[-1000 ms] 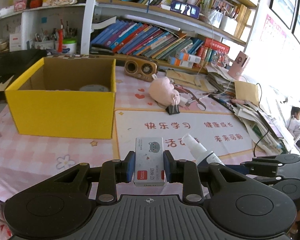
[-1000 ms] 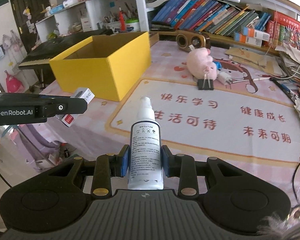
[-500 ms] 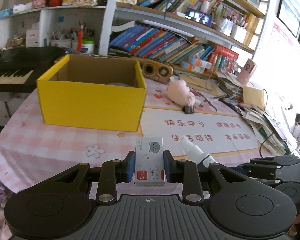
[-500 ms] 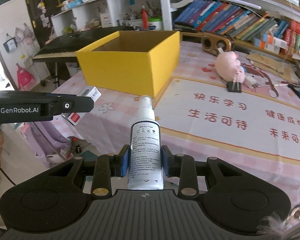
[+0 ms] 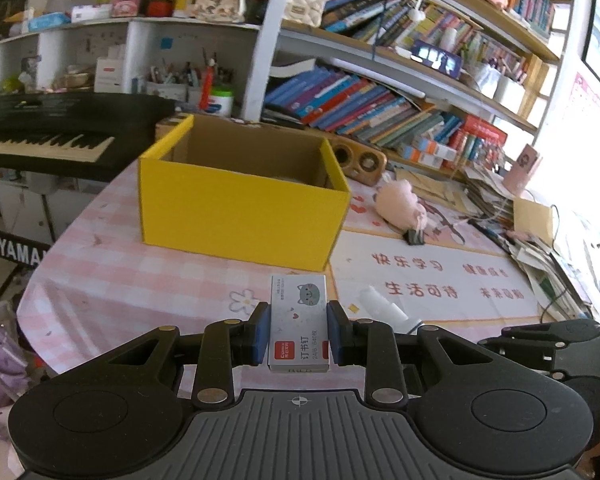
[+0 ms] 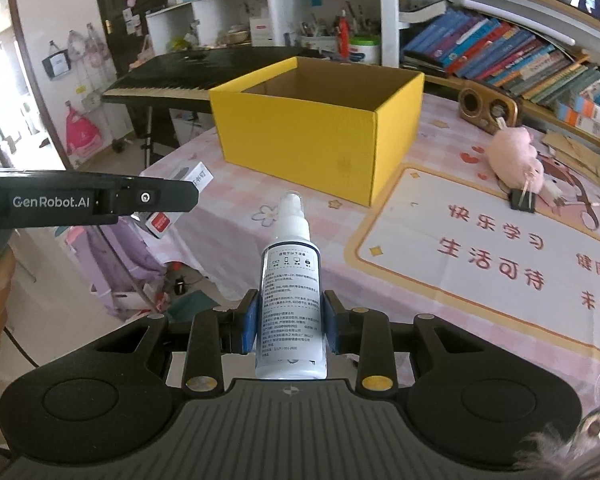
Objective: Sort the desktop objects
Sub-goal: 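Lift and carry the card box and spray bottle toward the yellow box with both grippers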
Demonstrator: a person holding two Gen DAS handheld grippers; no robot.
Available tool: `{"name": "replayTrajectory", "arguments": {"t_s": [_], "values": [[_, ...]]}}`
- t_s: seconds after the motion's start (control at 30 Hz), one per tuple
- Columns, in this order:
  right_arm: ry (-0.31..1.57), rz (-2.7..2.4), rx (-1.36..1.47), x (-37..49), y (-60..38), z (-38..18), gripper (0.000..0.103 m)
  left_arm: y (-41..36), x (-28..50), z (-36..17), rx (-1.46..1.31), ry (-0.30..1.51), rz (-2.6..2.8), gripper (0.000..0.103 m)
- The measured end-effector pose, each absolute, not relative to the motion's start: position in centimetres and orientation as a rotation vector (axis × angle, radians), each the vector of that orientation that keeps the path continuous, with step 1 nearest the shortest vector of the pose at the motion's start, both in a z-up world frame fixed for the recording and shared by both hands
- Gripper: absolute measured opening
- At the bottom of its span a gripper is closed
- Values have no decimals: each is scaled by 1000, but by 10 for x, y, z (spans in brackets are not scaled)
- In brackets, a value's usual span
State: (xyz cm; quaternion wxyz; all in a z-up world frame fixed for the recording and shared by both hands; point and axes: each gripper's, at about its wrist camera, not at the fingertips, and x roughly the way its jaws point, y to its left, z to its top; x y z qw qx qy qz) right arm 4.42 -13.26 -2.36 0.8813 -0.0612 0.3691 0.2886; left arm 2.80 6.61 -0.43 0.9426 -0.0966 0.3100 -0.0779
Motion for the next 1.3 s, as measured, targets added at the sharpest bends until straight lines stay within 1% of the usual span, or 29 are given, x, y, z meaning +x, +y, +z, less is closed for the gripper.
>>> {"name": "replayTrajectory", "arguments": {"t_s": [0.47,0.8,1.0,1.3], "values": [[730,630,-146,67,-110,-5,30,88,40,7,-200,583,-122,28],[675,654,-167,99,-95,18,30,90,77,20,-179,545,-135,28],[649,671,-167,132,-91,27,30,89,104,27,-178,526,-117,28],[602,690,-164,206,-85,42,30,88,160,39,-153,491,-77,28]]}}
